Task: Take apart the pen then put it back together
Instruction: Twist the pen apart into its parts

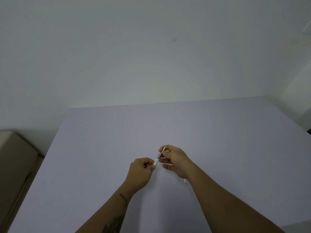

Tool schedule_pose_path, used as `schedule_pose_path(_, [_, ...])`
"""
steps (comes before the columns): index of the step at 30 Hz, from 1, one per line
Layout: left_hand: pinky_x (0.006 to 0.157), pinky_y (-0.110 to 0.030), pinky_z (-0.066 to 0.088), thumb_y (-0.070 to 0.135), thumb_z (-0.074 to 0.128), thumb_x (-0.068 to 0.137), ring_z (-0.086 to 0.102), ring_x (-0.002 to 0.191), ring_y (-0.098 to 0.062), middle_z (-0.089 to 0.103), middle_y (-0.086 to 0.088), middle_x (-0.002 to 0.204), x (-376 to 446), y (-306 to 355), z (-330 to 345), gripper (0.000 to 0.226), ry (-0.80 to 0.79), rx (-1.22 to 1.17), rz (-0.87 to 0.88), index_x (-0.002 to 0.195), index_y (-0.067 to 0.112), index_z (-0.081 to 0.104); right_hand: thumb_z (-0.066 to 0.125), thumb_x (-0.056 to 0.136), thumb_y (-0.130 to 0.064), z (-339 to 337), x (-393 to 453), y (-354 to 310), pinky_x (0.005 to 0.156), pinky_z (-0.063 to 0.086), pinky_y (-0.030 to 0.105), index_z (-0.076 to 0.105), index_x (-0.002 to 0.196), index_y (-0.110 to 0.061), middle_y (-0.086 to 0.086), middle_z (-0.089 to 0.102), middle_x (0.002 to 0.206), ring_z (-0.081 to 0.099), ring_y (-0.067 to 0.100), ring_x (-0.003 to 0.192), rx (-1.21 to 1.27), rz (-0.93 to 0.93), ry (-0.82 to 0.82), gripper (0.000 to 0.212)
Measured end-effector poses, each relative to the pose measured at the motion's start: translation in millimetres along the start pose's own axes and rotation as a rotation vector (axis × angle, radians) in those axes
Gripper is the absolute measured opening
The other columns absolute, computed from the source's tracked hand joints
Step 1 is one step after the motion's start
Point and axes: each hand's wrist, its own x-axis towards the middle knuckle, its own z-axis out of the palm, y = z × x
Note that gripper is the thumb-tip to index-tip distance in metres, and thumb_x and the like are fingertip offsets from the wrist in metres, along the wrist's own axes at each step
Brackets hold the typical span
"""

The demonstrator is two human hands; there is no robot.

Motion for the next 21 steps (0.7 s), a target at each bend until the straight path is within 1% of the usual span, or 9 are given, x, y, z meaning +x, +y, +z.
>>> schedule_pose_path(3, [0.055,-0.022,0.045,0.013,0.061,0.089,0.052,0.058,-0.011,0.065,-0.003,0.072,2,0,3,0.013,0.018,0.016,-0.002,0.084,0.015,0.072,0.052,0.099,-0.013,-5,4,-4,0.074,0.055,0.032,0.073,0.095,-0.016,0.005,0.072,0.093,0.067,0.019,0.087,-0.012,0.001,0.018,0.022])
schedule_pose_path(6, [0.052,-0.018,0.043,0.014,0.064,0.087,0.050,0.055,-0.009,0.066,-0.005,0.071,5,1,8,0.011,0.047,0.010,0.004,0.080,0.017,0.071,0.057,0.097,-0.016,-10,10,-10,0.071,0.054,0.031,0.073,0.098,-0.013,0.004,0.071,0.090,0.067,0.018,0.084,0.017,-0.003,0.063,0.017])
schedule_pose_path(9, [0.053,-0.020,0.043,0.015,0.065,0.087,0.050,0.056,-0.011,0.068,-0.009,0.074,9,1,14,0.010,0.054,0.009,-0.002,0.079,0.016,0.071,0.061,0.094,-0.017,-20,20,-21,0.061,0.053,0.026,0.073,0.090,-0.012,0.003,0.071,0.080,0.067,0.014,0.071,0.075,-0.039,0.162,0.013])
schedule_pose_path(12, [0.052,-0.020,0.042,0.015,0.065,0.088,0.049,0.055,-0.011,0.064,-0.004,0.069,13,-4,21,0.011,0.058,-0.007,-0.037,0.078,0.017,0.071,0.064,0.091,-0.016,-40,34,-24,0.062,0.052,0.028,0.072,0.080,-0.010,0.005,0.069,0.072,0.063,0.015,0.065,0.104,-0.076,0.298,0.015])
schedule_pose_path(13, [0.052,-0.020,0.042,0.015,0.065,0.088,0.049,0.054,-0.011,0.063,-0.002,0.068,14,-6,23,0.012,0.058,-0.011,-0.053,0.078,0.017,0.070,0.064,0.090,-0.015,-48,38,-22,0.062,0.051,0.029,0.071,0.077,-0.008,0.006,0.068,0.071,0.062,0.015,0.063,0.066,-0.074,0.329,0.017])
schedule_pose_path(15, [0.052,-0.020,0.042,0.014,0.064,0.088,0.049,0.054,-0.010,0.063,-0.001,0.067,14,-9,28,0.013,0.053,-0.013,-0.086,0.077,0.018,0.070,0.063,0.087,-0.012,-62,47,-13,0.060,0.050,0.030,0.072,0.072,-0.006,0.009,0.069,0.071,0.062,0.018,0.062,-0.130,-0.053,0.346,0.018])
schedule_pose_path(18, [0.055,-0.023,0.044,0.015,0.063,0.089,0.051,0.057,-0.012,0.067,-0.009,0.074,17,-12,35,0.012,0.038,0.007,-0.134,0.079,0.016,0.070,0.064,0.080,-0.010,-70,61,3,0.062,0.054,0.033,0.073,0.071,0.003,0.011,0.072,0.071,0.064,0.020,0.062,-0.428,-0.020,0.295,0.017])
schedule_pose_path(19, [0.056,-0.023,0.044,0.015,0.063,0.089,0.051,0.058,-0.013,0.068,-0.010,0.077,18,-13,36,0.011,0.036,0.019,-0.146,0.080,0.016,0.070,0.065,0.078,-0.011,-70,66,7,0.059,0.052,0.032,0.072,0.071,0.004,0.011,0.071,0.067,0.061,0.020,0.059,-0.510,-0.012,0.277,0.019])
schedule_pose_path(21, [0.056,-0.022,0.044,0.017,0.063,0.088,0.052,0.059,-0.013,0.069,-0.010,0.080,20,-15,39,0.010,0.033,0.040,-0.170,0.081,0.016,0.070,0.067,0.076,-0.018,-66,76,13,0.056,0.045,0.028,0.068,0.066,0.000,0.008,0.063,0.060,0.056,0.020,0.057,-0.651,0.002,0.250,0.021])
